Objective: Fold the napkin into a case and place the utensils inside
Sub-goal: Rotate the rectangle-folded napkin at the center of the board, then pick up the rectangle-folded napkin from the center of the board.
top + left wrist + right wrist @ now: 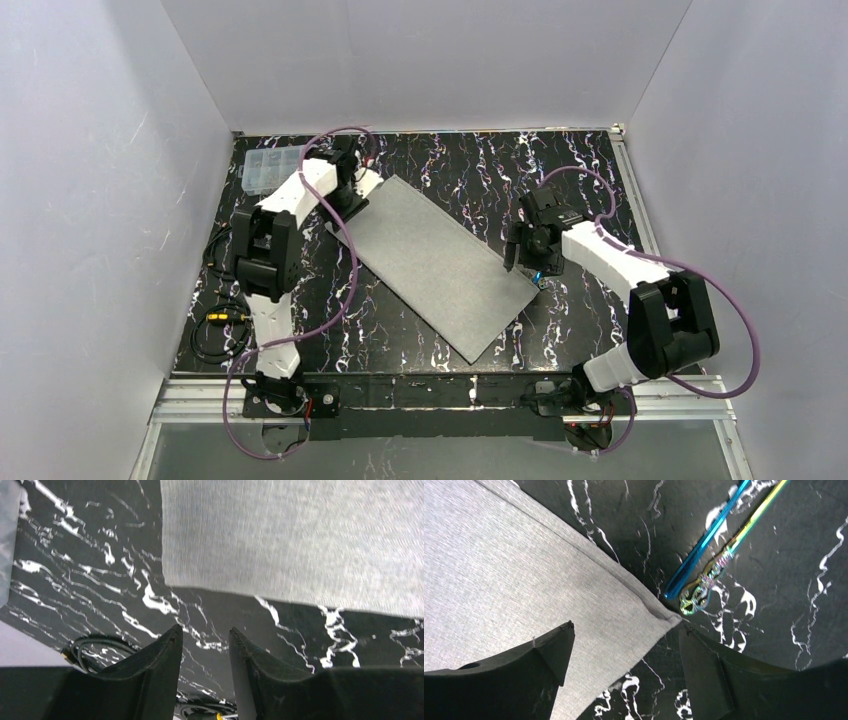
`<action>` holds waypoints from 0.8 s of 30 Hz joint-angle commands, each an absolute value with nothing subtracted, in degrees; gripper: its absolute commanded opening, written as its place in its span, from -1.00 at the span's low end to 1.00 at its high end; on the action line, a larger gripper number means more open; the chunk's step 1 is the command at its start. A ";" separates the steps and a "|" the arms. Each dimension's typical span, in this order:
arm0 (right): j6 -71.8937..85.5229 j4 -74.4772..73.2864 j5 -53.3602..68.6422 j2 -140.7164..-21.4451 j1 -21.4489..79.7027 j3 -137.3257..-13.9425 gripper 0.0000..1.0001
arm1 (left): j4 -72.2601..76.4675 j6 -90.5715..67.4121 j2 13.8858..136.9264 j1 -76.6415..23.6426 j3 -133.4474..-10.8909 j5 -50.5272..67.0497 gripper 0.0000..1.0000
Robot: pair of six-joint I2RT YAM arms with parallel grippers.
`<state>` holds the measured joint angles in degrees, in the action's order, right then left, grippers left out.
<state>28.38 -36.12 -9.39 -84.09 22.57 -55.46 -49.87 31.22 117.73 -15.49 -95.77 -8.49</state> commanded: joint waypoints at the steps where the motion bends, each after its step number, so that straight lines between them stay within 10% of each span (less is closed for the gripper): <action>1: 30.38 -41.54 -9.96 -79.75 21.86 -55.19 0.70 | -53.08 32.23 109.39 -15.27 -92.80 -5.78 -0.23; 24: 32.93 -27.97 6.61 -79.95 9.30 -39.30 0.53 | -50.37 29.06 115.24 -13.60 -99.09 4.77 -0.18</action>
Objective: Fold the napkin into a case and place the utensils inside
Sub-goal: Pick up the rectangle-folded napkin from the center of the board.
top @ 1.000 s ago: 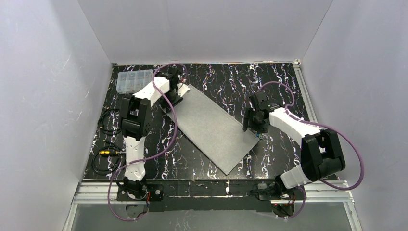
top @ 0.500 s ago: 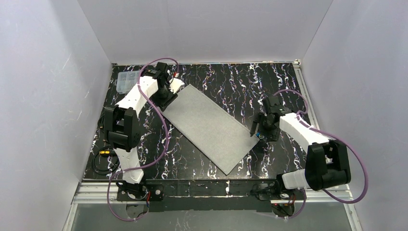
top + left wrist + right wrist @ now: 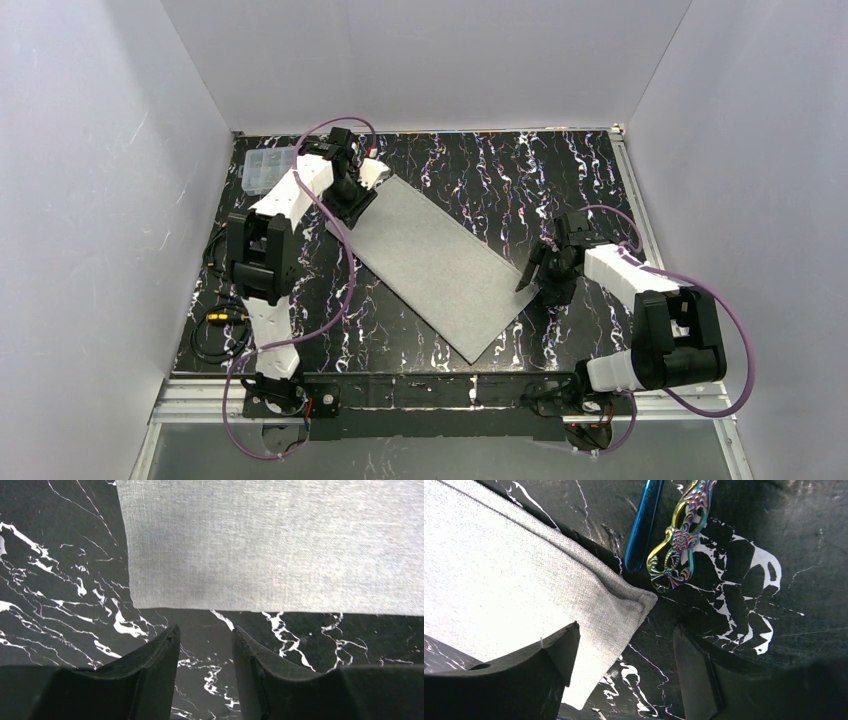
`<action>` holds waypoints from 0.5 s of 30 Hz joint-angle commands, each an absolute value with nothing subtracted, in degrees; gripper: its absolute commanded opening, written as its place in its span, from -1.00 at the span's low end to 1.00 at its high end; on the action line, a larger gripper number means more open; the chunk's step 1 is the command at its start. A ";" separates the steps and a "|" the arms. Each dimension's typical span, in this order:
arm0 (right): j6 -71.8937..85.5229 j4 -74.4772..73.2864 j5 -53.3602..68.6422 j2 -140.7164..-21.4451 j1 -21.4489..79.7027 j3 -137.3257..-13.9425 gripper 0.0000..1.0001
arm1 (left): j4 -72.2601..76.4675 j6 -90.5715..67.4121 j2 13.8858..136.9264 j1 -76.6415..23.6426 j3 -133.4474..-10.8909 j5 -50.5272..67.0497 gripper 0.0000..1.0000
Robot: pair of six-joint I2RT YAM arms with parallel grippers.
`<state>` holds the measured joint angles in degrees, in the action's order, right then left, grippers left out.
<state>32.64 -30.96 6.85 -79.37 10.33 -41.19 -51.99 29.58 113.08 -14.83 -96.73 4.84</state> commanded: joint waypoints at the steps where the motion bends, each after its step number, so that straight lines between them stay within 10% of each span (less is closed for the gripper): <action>1: 32.81 -27.73 6.55 -80.17 9.02 -39.02 0.51 | -50.16 29.15 115.97 -13.47 -99.52 4.63 -0.18; 15: 32.87 -24.01 6.68 -81.95 8.62 -38.19 -0.03 | -45.51 30.61 121.17 -13.09 -96.56 1.29 -0.20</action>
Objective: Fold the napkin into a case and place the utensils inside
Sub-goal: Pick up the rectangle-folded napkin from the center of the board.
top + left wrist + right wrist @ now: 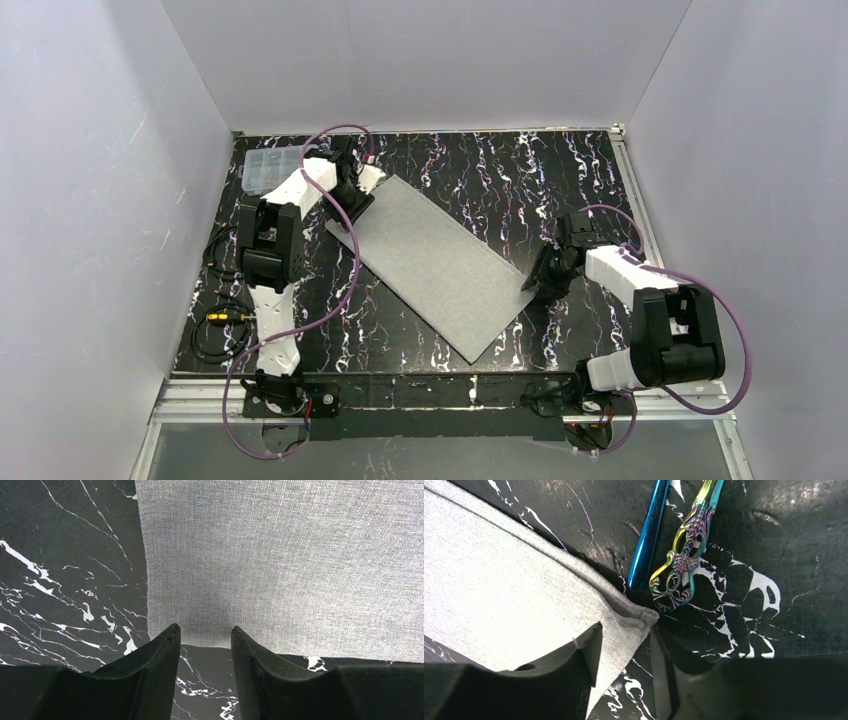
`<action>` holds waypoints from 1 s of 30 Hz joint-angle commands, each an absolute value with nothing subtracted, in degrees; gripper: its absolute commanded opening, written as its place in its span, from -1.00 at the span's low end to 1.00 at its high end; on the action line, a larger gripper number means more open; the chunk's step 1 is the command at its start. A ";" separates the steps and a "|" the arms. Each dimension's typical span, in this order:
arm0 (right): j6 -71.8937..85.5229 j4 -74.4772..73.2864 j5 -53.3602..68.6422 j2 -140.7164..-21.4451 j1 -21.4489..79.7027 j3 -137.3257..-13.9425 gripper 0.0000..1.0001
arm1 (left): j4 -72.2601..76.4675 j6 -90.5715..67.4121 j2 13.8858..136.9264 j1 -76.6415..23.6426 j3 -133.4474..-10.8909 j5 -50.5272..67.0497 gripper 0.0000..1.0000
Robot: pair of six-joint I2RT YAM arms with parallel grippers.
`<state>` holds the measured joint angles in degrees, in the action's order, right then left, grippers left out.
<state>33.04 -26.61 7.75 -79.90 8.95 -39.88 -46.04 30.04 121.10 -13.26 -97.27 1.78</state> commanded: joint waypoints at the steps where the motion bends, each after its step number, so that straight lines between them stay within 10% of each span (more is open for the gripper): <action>1: 32.82 -23.86 6.76 -82.00 8.62 -38.15 -0.11 | -45.26 30.73 121.20 -13.10 -96.26 1.46 -0.20; 7: 32.58 -26.10 6.81 -80.32 8.67 -39.72 -0.77 | -44.86 31.01 121.46 -13.07 -95.44 2.53 -0.20; 15: 30.12 -35.55 6.85 -77.02 8.66 -47.80 -0.97 | -44.63 30.89 120.42 -13.10 -93.50 3.20 -0.20; 28: 29.78 -41.48 11.47 -82.75 8.69 -60.90 -0.94 | -44.03 29.94 119.59 -13.03 -90.88 5.03 -0.21; 30: 28.12 -43.80 9.79 -83.56 8.64 -60.22 -0.29 | -43.94 30.02 119.30 -13.09 -90.98 5.11 -0.21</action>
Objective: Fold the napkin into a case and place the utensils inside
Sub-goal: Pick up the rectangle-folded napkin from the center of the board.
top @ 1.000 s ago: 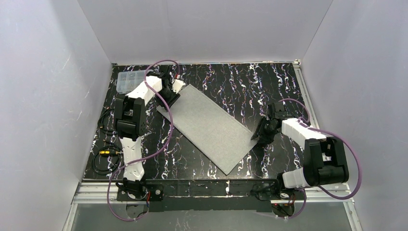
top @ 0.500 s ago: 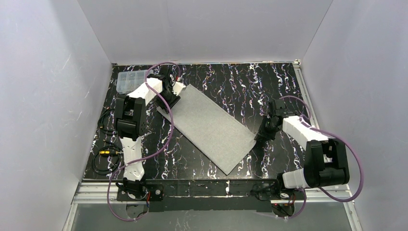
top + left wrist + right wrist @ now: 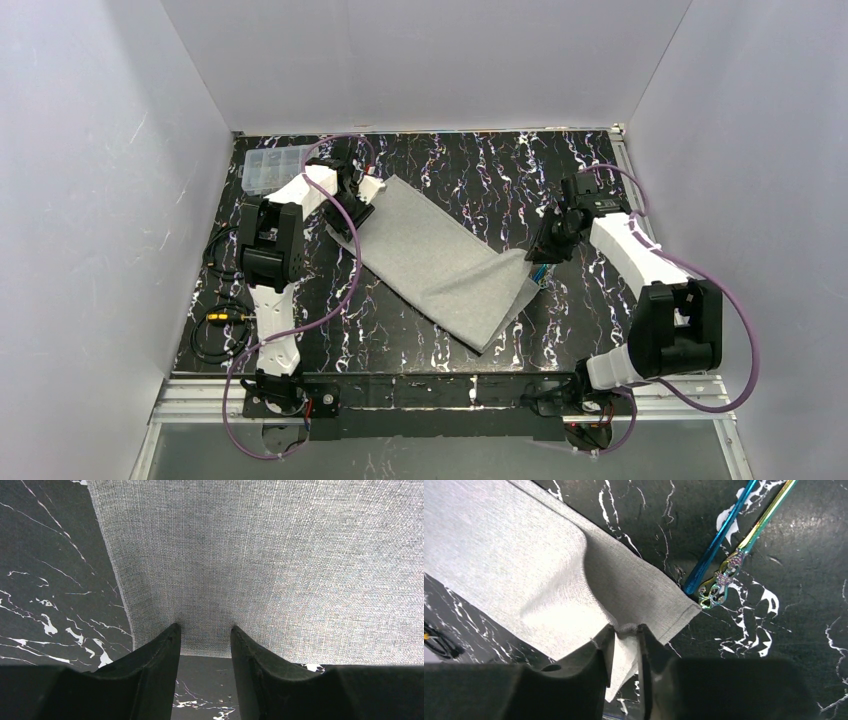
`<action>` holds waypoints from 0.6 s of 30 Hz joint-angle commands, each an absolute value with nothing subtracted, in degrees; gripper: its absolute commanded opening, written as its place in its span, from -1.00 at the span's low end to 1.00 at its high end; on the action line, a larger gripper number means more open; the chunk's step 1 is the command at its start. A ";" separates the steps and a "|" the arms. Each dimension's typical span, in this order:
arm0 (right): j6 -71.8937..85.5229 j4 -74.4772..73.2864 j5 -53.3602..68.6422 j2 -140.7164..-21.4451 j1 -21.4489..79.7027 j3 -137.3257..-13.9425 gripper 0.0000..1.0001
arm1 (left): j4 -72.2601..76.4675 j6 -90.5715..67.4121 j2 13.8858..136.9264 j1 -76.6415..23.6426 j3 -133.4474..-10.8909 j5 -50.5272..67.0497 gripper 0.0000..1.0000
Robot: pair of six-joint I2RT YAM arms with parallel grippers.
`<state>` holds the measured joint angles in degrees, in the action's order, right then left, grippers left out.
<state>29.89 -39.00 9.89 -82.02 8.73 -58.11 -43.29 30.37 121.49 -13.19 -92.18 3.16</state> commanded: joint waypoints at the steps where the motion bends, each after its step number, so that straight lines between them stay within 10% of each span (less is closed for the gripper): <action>1: 27.70 -44.72 8.44 -83.73 8.65 -59.11 -0.05 | -43.89 30.12 119.21 -13.09 -91.12 5.24 -0.20; 7: 29.51 -43.93 4.79 -81.11 8.53 -52.87 0.50 | -44.15 30.10 118.71 -13.09 -92.44 5.69 -0.21; 18: 30.11 -35.69 1.55 -82.94 8.42 -48.35 0.63 | -44.20 29.96 118.23 -13.07 -93.29 5.54 -0.21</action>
